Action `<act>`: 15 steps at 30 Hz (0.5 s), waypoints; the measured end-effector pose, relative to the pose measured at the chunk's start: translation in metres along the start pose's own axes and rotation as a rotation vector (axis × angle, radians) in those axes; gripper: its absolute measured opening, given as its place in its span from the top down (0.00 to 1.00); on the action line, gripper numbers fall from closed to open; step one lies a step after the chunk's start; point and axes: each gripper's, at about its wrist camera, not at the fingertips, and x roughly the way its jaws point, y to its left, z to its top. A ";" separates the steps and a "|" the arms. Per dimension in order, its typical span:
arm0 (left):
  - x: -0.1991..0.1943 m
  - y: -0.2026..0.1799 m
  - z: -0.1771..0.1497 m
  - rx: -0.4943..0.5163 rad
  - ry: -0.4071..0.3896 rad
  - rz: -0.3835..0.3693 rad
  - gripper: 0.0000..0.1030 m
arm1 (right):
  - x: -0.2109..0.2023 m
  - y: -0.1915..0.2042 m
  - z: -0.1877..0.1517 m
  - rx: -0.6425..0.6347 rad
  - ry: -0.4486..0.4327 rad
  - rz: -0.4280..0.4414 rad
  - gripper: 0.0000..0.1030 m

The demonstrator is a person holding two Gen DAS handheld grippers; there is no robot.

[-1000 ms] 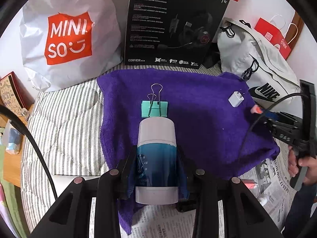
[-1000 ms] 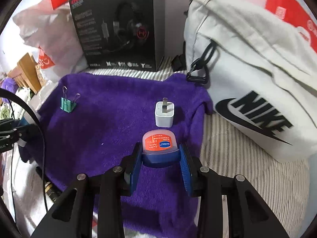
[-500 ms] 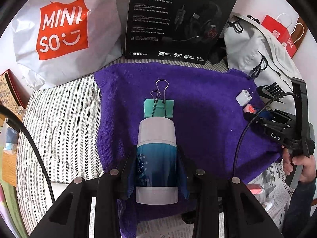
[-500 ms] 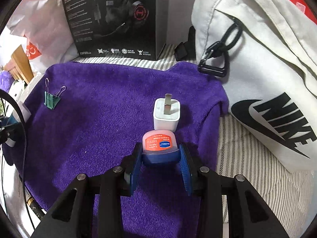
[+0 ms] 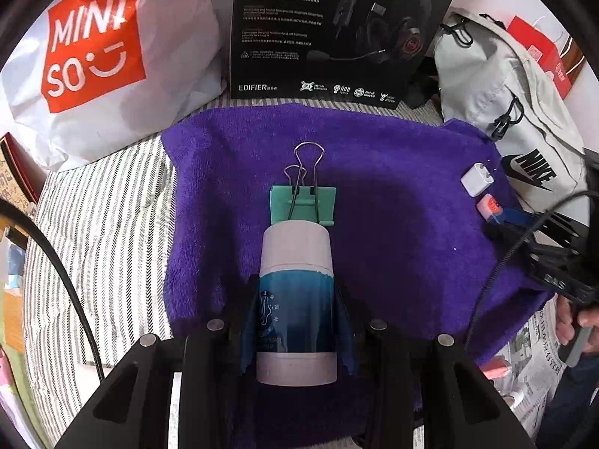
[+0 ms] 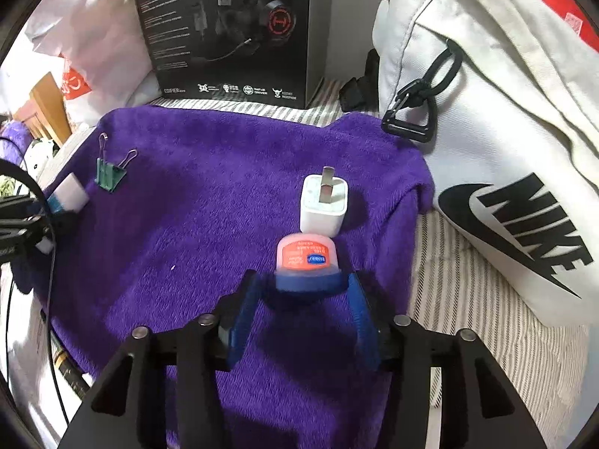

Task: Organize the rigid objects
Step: 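Release the tin by the plug with the right tool while the left tool lowers the bottle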

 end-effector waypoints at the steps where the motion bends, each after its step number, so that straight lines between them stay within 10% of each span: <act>1: 0.001 -0.001 0.001 0.003 0.001 0.007 0.67 | -0.003 -0.001 -0.002 0.000 -0.002 0.001 0.52; 15: 0.003 -0.015 0.000 0.075 -0.006 0.061 0.63 | -0.072 -0.008 -0.039 0.071 -0.081 0.001 0.51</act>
